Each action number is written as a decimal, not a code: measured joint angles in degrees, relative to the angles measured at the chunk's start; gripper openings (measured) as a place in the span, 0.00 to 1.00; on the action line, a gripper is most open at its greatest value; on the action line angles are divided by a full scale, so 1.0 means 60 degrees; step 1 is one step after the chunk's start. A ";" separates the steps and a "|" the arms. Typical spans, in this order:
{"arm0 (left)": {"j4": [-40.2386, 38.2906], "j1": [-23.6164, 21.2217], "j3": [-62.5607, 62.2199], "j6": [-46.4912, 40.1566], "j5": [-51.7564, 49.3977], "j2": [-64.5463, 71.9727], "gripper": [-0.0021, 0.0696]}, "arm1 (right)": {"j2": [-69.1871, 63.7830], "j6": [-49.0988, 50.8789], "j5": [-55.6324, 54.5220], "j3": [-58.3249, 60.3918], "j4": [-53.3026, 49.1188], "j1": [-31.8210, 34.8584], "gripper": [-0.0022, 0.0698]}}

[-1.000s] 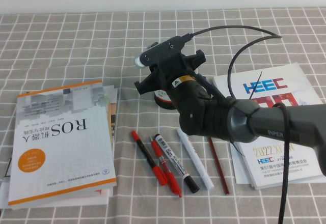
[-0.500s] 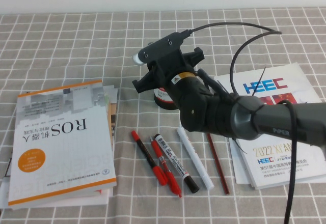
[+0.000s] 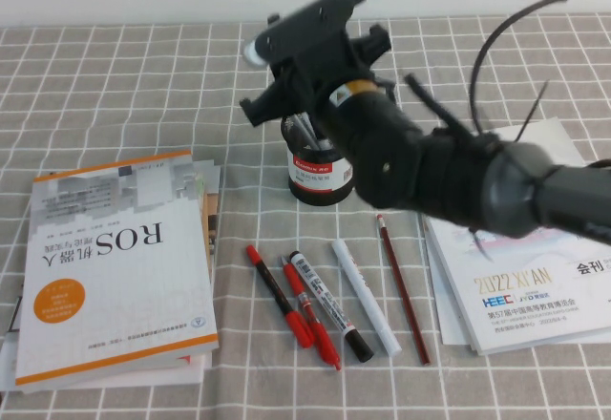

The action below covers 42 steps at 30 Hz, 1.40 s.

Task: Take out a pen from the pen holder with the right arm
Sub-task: 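Take a marker out of the pen holder and lay it on the table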

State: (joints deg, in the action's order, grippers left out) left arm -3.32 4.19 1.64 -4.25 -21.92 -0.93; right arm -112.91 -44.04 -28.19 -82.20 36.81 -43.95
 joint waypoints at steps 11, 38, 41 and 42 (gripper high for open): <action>0.0000 0.0000 0.0000 0.0000 0.0000 0.0000 0.02 | 0.2760 0.1334 0.3962 0.0063 -0.1209 -0.0018 0.18; 0.0000 0.0000 0.0000 0.0000 0.0000 0.0000 0.02 | 0.0772 0.8838 1.1440 0.0077 -0.4258 0.1628 0.18; 0.0000 0.0000 0.0000 0.0000 0.0000 0.0000 0.02 | 0.0377 0.8861 1.1163 0.0077 -0.4212 0.1628 0.18; 0.0000 0.0000 0.0000 0.0000 0.0000 0.0000 0.02 | 0.0283 0.8861 1.1124 0.0077 -0.4198 0.1628 0.18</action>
State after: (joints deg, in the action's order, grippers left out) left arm -3.32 4.19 1.64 -4.25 -21.92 -0.93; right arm -111.21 9.13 38.55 -81.74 11.63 -34.18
